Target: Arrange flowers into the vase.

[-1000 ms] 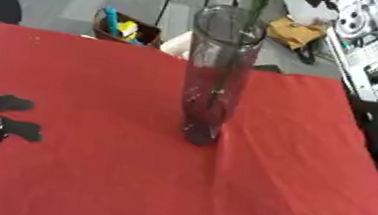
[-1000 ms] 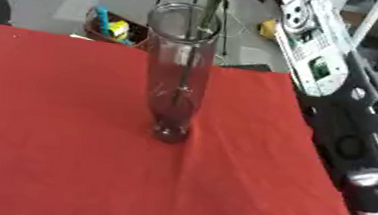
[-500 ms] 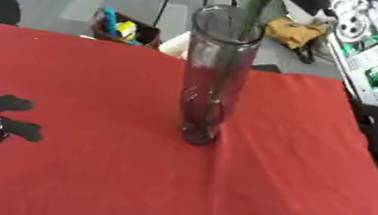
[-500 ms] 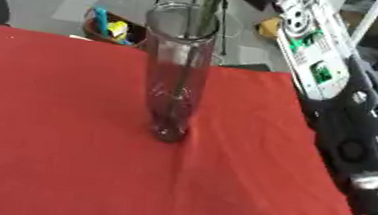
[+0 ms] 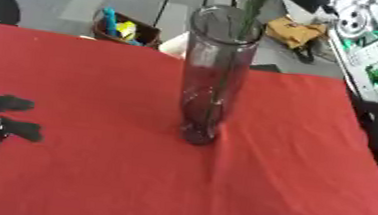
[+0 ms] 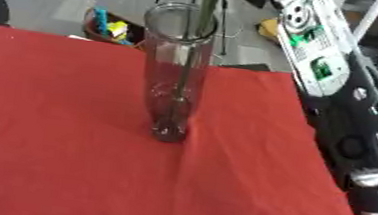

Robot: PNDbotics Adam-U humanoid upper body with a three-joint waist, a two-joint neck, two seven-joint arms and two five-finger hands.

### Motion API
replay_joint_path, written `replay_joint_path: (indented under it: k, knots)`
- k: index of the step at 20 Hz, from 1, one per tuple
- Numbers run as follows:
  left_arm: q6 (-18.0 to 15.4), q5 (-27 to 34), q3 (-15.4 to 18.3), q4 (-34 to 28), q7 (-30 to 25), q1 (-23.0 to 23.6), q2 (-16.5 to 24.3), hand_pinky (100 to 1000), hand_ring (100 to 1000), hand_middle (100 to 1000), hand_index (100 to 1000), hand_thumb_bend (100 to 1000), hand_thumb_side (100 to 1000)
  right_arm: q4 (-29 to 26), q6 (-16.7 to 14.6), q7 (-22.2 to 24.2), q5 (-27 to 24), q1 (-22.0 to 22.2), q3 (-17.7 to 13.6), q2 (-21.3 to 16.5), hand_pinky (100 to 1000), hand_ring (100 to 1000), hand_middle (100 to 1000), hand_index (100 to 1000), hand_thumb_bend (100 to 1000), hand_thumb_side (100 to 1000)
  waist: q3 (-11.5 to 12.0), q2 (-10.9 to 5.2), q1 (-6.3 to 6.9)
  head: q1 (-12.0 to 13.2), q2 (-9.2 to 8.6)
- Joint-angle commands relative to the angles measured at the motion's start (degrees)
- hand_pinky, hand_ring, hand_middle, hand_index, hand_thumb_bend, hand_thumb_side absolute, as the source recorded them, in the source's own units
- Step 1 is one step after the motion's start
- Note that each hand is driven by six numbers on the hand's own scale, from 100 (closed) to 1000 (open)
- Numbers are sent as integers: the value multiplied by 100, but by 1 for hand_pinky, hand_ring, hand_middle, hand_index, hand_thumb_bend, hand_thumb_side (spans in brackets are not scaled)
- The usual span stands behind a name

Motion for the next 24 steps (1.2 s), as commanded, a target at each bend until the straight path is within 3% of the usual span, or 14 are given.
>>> replay_joint_path:
  k: [1,10,24]
  knots:
    - [10,-29,-36,-104,-15,-22,1,745,599,745,852,103,1000,142,-6,-29,110,-237,-30,-20,618,834,546,582,100,1000,3,-154,23,-6,-93]
    - [19,-44,-28,-104,-16,-31,-3,746,600,746,852,103,1000,92,-534,174,448,-122,100,-139,632,838,589,640,100,1000,6,-121,-10,1,-122]
    - [18,-46,-22,-104,-23,-46,-6,746,602,747,853,103,1000,-17,-698,398,404,106,185,-300,653,855,627,699,100,1000,43,-100,-20,17,-145]
